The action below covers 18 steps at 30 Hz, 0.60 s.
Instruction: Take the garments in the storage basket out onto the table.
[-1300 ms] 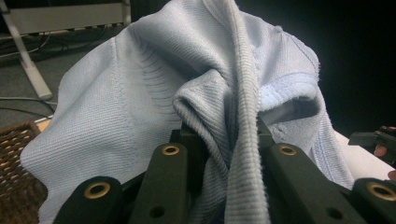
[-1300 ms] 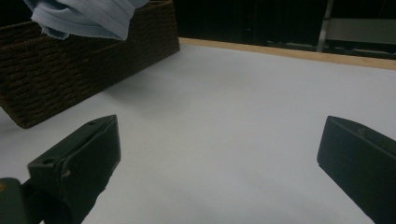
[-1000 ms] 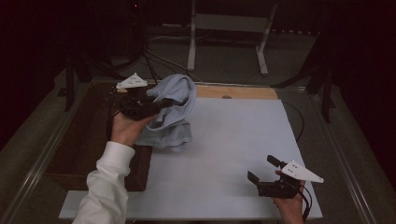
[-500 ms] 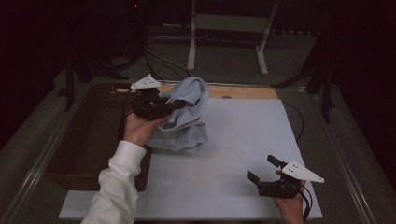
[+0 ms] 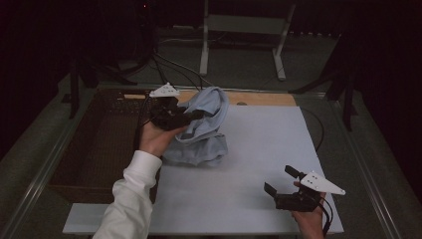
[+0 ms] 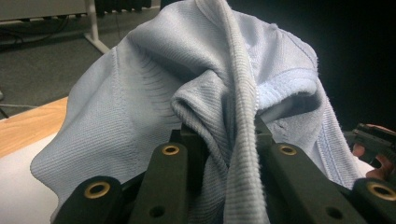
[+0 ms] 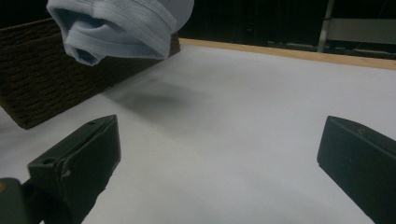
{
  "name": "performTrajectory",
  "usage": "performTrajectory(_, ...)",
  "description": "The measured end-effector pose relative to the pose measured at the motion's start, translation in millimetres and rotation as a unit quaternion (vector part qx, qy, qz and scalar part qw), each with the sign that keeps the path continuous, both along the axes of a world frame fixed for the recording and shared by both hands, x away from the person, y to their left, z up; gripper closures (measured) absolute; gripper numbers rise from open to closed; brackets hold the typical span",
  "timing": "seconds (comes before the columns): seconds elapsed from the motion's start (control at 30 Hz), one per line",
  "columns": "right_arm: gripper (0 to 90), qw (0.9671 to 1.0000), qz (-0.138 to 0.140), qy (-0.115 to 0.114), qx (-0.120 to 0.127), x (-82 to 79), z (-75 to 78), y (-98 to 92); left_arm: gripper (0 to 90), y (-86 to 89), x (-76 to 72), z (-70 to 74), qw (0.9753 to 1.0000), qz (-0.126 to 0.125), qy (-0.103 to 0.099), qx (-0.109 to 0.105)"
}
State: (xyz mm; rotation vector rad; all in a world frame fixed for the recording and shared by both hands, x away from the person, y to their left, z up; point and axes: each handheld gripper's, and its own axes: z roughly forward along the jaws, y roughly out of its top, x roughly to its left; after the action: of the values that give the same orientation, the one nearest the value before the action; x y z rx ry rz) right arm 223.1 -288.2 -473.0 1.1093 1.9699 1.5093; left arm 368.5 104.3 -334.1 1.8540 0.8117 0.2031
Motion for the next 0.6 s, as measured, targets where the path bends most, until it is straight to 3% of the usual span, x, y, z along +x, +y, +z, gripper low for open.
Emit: performTrajectory(0.6, 0.0, 1.0000, 0.000, 0.000, 0.001, 0.1, 0.0, -0.4, 77.1, -13.2, 5.3, -13.7, 0.9997, -0.011, 0.013, 0.017)
